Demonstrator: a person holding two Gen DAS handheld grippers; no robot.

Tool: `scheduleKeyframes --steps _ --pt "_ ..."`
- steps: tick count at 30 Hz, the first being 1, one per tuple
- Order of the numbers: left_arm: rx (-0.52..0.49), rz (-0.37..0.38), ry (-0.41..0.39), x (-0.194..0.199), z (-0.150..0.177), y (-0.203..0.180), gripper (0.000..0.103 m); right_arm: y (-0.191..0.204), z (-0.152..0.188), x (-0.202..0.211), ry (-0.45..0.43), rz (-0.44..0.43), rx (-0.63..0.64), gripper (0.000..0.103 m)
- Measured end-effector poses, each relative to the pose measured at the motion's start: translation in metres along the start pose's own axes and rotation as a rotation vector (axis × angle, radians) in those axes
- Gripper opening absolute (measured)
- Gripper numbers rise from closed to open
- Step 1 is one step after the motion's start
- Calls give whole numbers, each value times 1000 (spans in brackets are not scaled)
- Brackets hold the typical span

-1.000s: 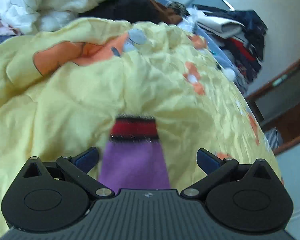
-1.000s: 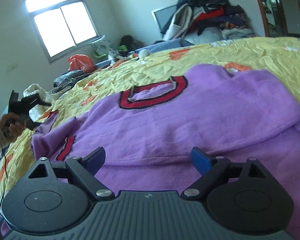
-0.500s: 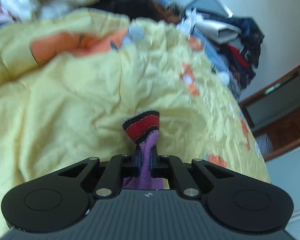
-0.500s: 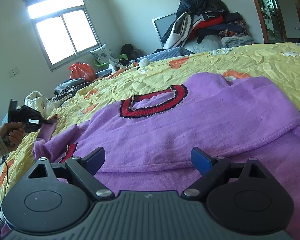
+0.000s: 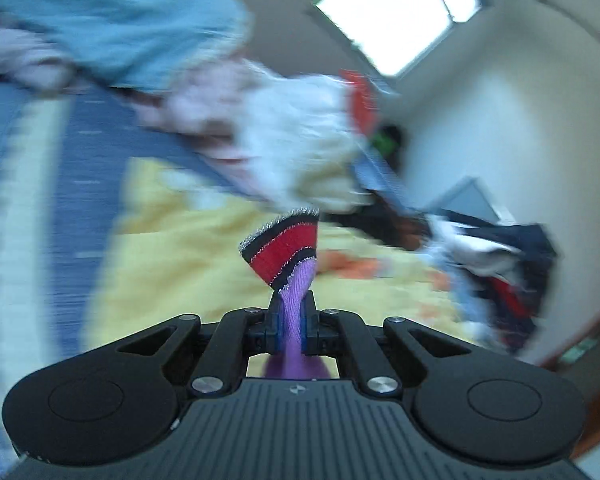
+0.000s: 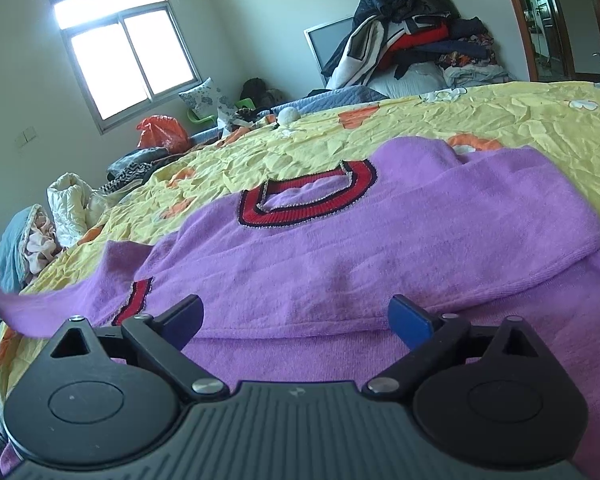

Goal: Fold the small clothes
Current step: 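Fold the sleeve across the sweater body with the left gripper and release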

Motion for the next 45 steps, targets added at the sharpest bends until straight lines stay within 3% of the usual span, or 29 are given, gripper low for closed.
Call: scheduleKeyframes --steps 2,4,5,7,8,9,11,13,15,16,21,23,25,26,27,29,31,34,35,37,38,39,40,41,43,45 --pt "103 1 83 -9 10 35 8 1 1 -1 8 -6 3 100" --pt "119 -3 81 -3 14 55 12 0 1 -2 16 -9 -1 100" --pt "107 -8 69 1 14 58 21 0 2 -4 32 -17 -4 103" --pt "120 -10 36 11 10 67 56 -1 4 -9 65 -31 -11 103" --pt "149 -7 6 18 6 76 83 -1 4 -9 66 -36 -17 103" --pt "181 -3 -41 26 -1 84 91 -2 4 -9 65 -40 -23 103" --pt "217 24 -99 42 -11 99 92 -2 4 -9 65 -51 -34 103" --pt "202 67 -63 43 -17 100 95 -3 4 -8 62 -56 -43 103" --pt "110 88 24 34 -15 93 99 -1 5 -8 61 -51 -36 103" --pt "38 63 41 29 -13 90 99 0 6 -8 62 -47 -30 103" --pt "-379 -54 60 -3 -2 72 100 0 6 -8 62 -45 -32 103" --pt "-534 -61 61 -14 6 63 92 0 5 -8 61 -46 -35 103" --pt "-637 -48 99 -22 17 56 71 0 6 -8 62 -42 -32 103" --pt "-650 -49 123 -25 21 55 33 1 6 -8 63 -40 -30 103" --pt "-641 -37 159 -28 24 56 5 1 6 -8 63 -37 -28 103" --pt "-598 9 151 -22 22 56 0 1 6 -9 65 -32 -23 103" --pt "-508 114 161 -10 17 51 0 2 6 -9 65 -28 -21 103" --pt "-418 191 147 15 4 40 0 2 6 -9 67 -23 -16 103" --pt "-394 203 138 23 -2 37 0 1 6 -9 67 -24 -16 103" --pt "-389 124 102 29 -18 39 0 2 6 -9 66 -26 -20 103" --pt "-366 139 144 24 -20 42 5 2 6 -9 66 -26 -20 103" --pt "-307 184 219 17 -17 47 39 2 6 -9 66 -26 -20 103" --pt "-262 212 259 11 -14 52 63 1 6 -9 65 -27 -22 103" --pt "-270 212 258 6 -11 55 99 2 6 -9 64 -27 -22 103" --pt "-322 186 256 -4 -4 59 100 2 6 -8 64 -27 -21 103" --pt "-296 153 267 -17 1 68 100 2 6 -8 65 -26 -21 103"
Point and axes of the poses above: each gripper's, at about its wrist camera, not at the fingertips, and x roughly against the way its jaws point, y to its left, z to its underside, the point moved 9 cm from there along -x, roughly the way its jaws point
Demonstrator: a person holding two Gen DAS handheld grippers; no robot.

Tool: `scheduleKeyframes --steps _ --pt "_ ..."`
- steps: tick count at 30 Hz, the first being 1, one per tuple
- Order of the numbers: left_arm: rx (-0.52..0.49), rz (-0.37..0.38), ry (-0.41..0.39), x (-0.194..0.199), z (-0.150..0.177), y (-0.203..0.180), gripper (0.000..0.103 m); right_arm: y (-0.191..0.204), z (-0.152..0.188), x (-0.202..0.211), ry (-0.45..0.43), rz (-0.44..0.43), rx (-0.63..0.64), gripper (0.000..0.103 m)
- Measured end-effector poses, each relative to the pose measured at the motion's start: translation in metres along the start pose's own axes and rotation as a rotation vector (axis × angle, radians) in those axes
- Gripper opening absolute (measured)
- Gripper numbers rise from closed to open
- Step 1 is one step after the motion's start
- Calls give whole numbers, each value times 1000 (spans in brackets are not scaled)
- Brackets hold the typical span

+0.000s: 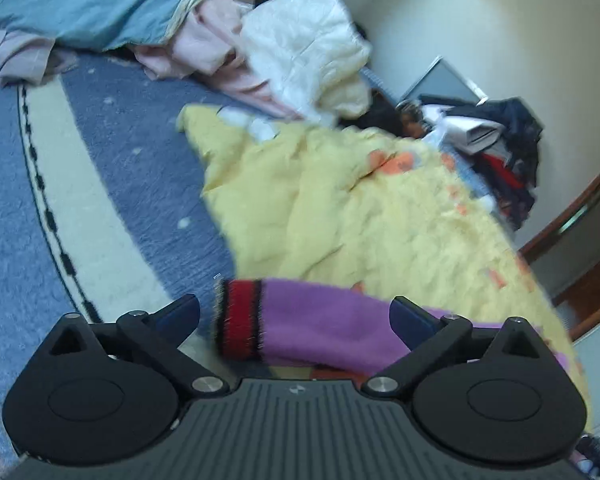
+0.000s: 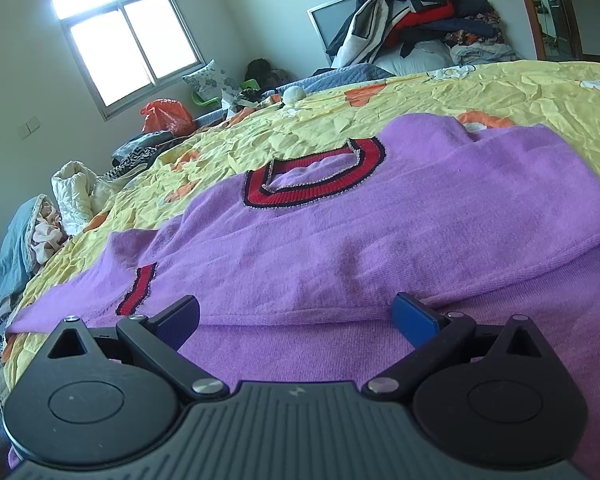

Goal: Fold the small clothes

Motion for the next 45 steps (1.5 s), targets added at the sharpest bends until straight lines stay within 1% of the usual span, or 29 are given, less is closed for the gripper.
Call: scheduleKeyframes --steps 2,3,4,5,6,7,8,12,16,19,22,23,24,26,27,28,29,31,33,35,36,37,38,39,40,41,42,44,45 --pt "17 14 5 -8 3 4 100 0 0 0 0 1 1 103" --pt "11 12 17 -13 5 5 99 0 0 0 0 1 2 103" --pt "-3 1 25 -16 7 5 96 0 0 0 1 1 2 103" --pt "-19 -3 29 -19 9 4 79 0 0 0 1 2 2 103" --pt "-22 11 47 -22 12 2 37 0 0 0 0 1 2 103" --pt "-2 23 71 -24 15 3 18 0 0 0 0 2 2 103" --pt "17 20 68 -22 16 5 15 0 0 0 0 1 2 103" --pt "16 6 13 -1 12 -3 12 0 1 0 3 9 10 103" --pt "31 -21 -30 33 1 -28 11 0 1 0 3 9 9 103" --pt "46 26 -52 59 -15 -68 11 0 1 0 4 9 11 103" --pt "61 111 -36 68 -24 -131 11 0 1 -1 4 12 11 103" --pt "59 145 -14 65 -23 -157 11 0 1 -1 6 15 14 103" --pt "36 183 4 59 -20 -186 11 1 1 -2 9 17 17 103" --pt "-6 221 56 40 -7 -244 11 1 0 -1 12 20 18 103" --pt "-38 253 90 27 3 -274 11 1 0 -1 13 22 19 103" --pt "-66 265 114 13 13 -302 11 0 0 0 11 25 18 103" --pt "-82 278 147 -3 24 -329 11 -1 -1 2 11 34 14 103" --pt "-101 347 230 -35 52 -385 11 -2 -2 8 -1 52 8 103" --pt "-119 400 293 -63 84 -438 11 -11 -4 17 -22 79 -30 103" --pt "-57 531 383 -85 122 -493 11 -24 -5 25 -36 100 -84 103" --pt "-17 600 410 -91 138 -519 15 -31 -6 27 -33 108 -108 103" --pt "-7 646 427 -95 152 -542 24 -36 -5 27 -20 127 -121 103" --pt "-35 667 465 -97 164 -561 61 -42 -6 29 -8 146 -124 103" --pt "-84 669 490 -95 172 -574 95 -44 -7 31 -8 149 -121 103" --pt "-134 665 455 -89 173 -578 100 -47 -8 35 -13 147 -122 103" --pt "-194 660 391 -79 168 -575 100 -49 -10 39 -22 144 -127 103" --pt "-227 658 346 -71 162 -567 101 -51 -11 44 -33 140 -130 103" --pt "-209 645 302 -62 151 -537 103 -56 -14 52 -53 125 -138 103" --pt "-205 623 289 -62 147 -519 103 -60 -15 55 -62 122 -153 103"
Point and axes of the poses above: each gripper's, at about its wrist camera, not at the fingertips, and x roughly against the way its jaws point, y to its left, z to its underside, the point moved 9 cm from there along -x, roughly the way its jaws point
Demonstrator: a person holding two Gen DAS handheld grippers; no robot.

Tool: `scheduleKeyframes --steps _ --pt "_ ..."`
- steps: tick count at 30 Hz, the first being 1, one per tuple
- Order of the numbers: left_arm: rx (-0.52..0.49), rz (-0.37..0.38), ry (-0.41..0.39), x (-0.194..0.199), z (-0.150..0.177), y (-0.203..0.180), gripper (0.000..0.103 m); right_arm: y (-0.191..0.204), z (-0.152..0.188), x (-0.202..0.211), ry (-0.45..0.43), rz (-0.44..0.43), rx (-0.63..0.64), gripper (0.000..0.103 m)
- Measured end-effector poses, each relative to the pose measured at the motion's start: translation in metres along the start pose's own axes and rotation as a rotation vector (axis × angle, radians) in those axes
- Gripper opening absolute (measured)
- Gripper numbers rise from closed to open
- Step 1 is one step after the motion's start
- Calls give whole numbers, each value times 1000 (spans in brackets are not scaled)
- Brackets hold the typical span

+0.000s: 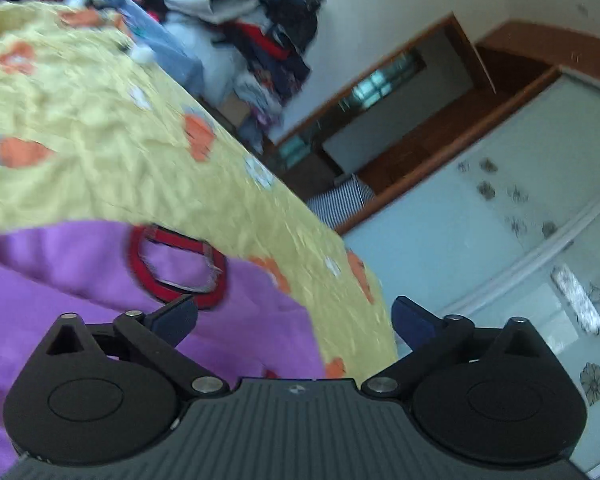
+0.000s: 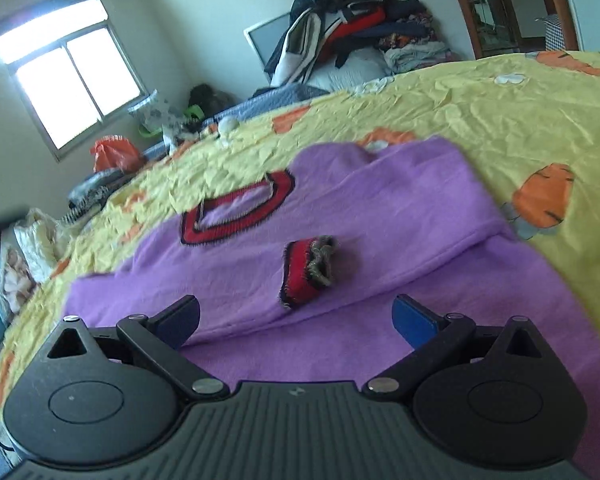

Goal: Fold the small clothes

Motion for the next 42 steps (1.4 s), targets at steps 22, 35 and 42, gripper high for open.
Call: scheduleKeyframes --steps 22,35,42 --pt "55 -472 -47 92 44 194 103 -21 -17 -68 211 -255 -276 21" --pt "-37 -536 19 56 32 163 103 17 -114 -34 74 -252 -127 5" --pt "-98 -600 22 41 23 148 103 -29 -152 -21 4 -141 -86 5"
Point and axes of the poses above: each gripper's, at about its wrist camera, not at the fingertips, and x roughly against the way its jaws point, y to its left, z to its underside, the point moved 9 cm from there along -x, roughly the way its jaws point
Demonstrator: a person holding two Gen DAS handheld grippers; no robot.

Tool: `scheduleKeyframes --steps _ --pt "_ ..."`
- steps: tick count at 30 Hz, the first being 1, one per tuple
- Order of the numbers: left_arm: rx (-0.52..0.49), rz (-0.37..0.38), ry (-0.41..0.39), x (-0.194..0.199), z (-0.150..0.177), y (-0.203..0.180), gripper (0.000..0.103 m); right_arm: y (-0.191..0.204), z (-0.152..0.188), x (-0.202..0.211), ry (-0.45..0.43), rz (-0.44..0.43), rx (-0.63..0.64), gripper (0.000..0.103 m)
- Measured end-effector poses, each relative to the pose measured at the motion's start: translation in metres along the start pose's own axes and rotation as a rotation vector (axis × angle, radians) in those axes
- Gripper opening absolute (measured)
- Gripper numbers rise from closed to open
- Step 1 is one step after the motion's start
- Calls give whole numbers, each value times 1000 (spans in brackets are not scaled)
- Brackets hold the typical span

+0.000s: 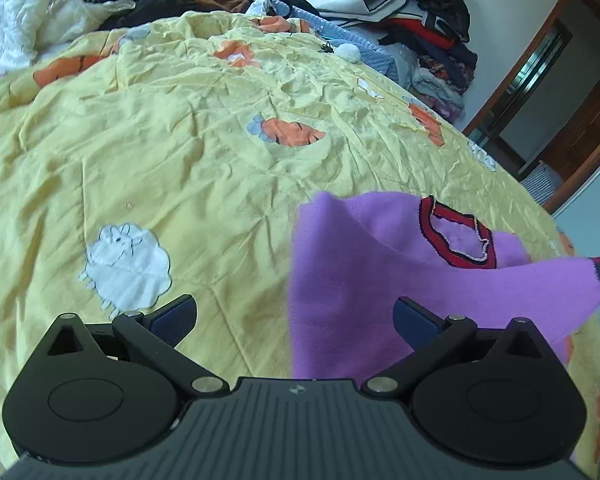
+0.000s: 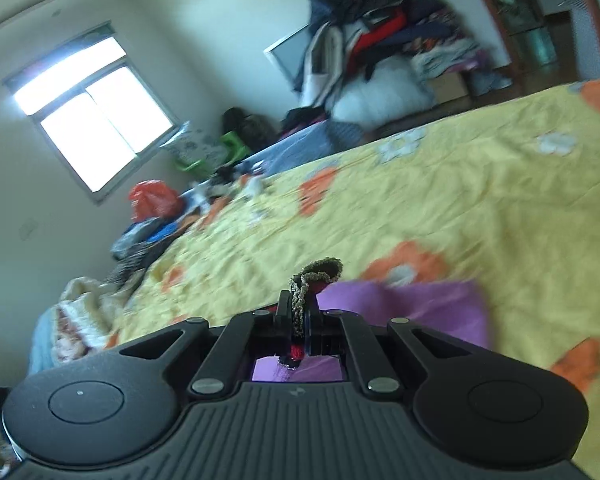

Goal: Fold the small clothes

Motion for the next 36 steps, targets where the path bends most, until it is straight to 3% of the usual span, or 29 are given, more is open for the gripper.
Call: scheduleKeyframes --steps 6,10,14,17,19,22,24,27,30,35,36 --pt "-60 -76 -25 -18 -9 -20 103 -54 24 -8 47 107 -19 5" --pt "-203 -277 -91 -34 -22 -34 103 -67 45 -13 69 153 -5 5" --pt "-344 -448 -104 -62 -32 -39 103 -73 61 -15 99 210 51 5" --pt "-375 -552 -82 -78 -34 -25 103 -84 71 -13 116 250 56 5" --pt "-354 -560 -54 -83 -31 -13 103 -89 77 -9 121 275 79 5" --pt "-275 -603 -104 -65 -37 7 103 -84 80 -1 111 294 136 5" --pt "-194 -593 -152 -48 -45 17 103 -80 78 5 107 289 138 5" --pt "-107 -431 -217 -30 -57 7 103 -72 80 7 115 298 191 5" --pt "-175 -332 -205 -41 -63 -24 103 -71 78 8 107 301 189 5" --pt "-331 -123 -115 -85 -39 -80 103 -78 86 8 128 330 221 6" --pt "-355 -138 -84 -94 -34 -81 103 -76 85 11 123 329 230 7"
Point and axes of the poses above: each gripper's, at about its wrist camera, not at the fingertips, and x roughly against the way its jaws point, y to its left, z to its underside, the point moved 9 cm from there along -x, roughly the way its jaws point
